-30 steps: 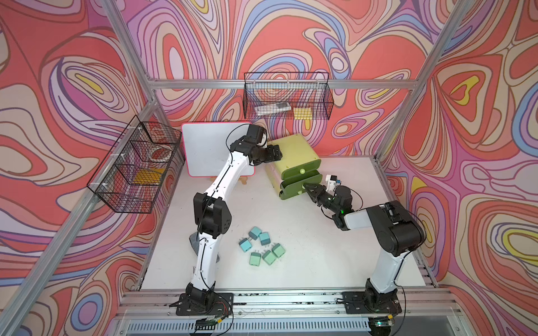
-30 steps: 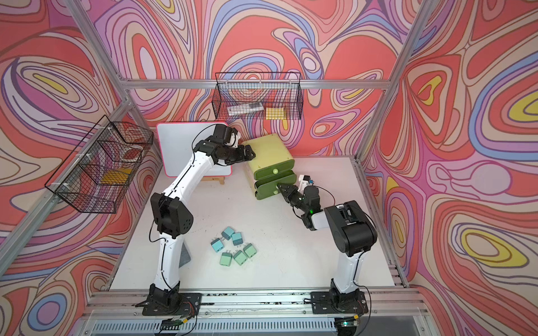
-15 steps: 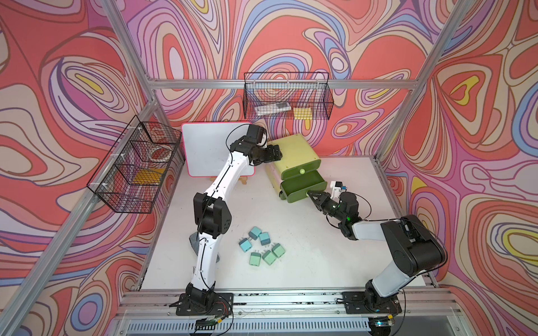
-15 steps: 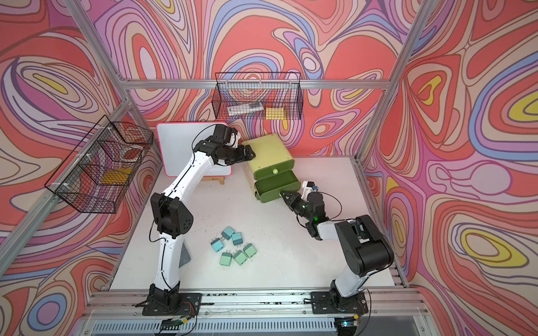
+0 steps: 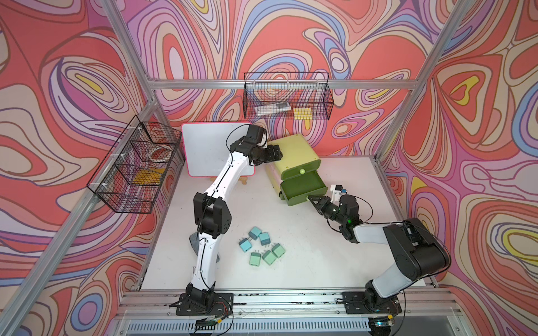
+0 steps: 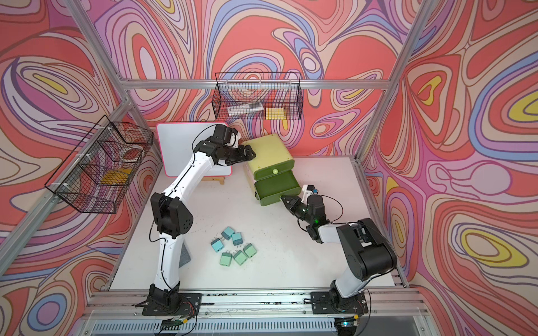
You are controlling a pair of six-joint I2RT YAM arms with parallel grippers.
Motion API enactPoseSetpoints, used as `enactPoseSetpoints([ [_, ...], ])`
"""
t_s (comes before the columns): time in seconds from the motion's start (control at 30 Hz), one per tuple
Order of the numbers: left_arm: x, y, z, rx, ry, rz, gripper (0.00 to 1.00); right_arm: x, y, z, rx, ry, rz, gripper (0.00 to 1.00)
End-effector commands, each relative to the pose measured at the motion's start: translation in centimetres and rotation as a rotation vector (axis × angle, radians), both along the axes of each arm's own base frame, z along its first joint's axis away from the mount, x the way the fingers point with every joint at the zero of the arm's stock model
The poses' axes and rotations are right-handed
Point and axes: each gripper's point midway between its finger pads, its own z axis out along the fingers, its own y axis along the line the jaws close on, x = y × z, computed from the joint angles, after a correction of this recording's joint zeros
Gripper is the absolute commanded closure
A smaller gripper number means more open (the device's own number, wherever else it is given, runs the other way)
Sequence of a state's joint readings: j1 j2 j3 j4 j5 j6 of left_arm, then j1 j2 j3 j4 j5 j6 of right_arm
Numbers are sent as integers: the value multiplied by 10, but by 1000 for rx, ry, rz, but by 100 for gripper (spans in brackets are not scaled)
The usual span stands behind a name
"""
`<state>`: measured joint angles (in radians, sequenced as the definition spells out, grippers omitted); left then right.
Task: Place the plugs into the drawer by color
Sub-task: Open the drawer in the storage box.
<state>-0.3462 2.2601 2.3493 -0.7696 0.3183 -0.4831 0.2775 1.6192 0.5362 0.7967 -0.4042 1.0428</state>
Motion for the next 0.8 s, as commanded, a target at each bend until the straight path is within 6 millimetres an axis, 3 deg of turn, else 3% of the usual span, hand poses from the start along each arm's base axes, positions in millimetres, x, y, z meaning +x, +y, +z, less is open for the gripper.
enactPoseSetpoints([
  [0.0, -1, 5, -22, 28, 49, 12, 12, -7, 4, -3, -21, 2, 23, 87],
  [0.77, -3, 2, -23, 30, 53, 3, 12, -19, -3, 3, -113, 2, 34, 86],
])
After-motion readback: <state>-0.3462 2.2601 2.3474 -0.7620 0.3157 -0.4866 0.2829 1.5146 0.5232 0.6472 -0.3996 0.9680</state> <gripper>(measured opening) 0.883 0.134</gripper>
